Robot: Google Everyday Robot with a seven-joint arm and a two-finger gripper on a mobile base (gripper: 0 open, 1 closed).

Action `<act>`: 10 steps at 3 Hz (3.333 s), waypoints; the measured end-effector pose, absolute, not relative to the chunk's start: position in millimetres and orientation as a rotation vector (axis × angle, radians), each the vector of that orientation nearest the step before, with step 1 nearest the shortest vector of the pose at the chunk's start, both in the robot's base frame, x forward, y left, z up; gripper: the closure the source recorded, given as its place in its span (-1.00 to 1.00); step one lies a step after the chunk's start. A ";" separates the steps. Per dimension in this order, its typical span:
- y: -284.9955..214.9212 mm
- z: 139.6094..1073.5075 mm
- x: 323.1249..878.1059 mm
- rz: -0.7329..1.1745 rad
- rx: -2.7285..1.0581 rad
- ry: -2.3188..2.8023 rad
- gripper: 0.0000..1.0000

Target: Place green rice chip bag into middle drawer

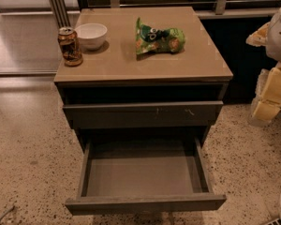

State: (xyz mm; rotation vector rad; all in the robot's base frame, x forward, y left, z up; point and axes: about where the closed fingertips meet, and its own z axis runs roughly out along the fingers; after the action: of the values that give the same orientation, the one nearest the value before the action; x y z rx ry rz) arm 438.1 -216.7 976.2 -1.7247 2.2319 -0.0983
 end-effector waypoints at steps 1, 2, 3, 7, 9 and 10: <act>-216.7 976.2 438.2 -0.099 -1.725 2.232 -1.00; -216.6 982.2 445.7 -0.140 -1.729 2.201 -1.00; -219.1 984.8 489.6 -0.213 -1.724 2.120 -1.00; -153.5 956.4 737.6 -0.067 -1.477 1.841 -1.00; -111.4 911.6 798.1 0.140 -1.427 1.810 -1.00; -107.5 884.8 812.8 0.183 -1.417 1.846 -1.00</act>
Offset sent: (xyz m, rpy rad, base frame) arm 0.0172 -0.0012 0.0080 -0.0304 -0.0568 0.0262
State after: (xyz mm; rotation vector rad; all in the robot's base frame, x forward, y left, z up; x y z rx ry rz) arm 812.8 -107.5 884.8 -1.4172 1.8463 0.1825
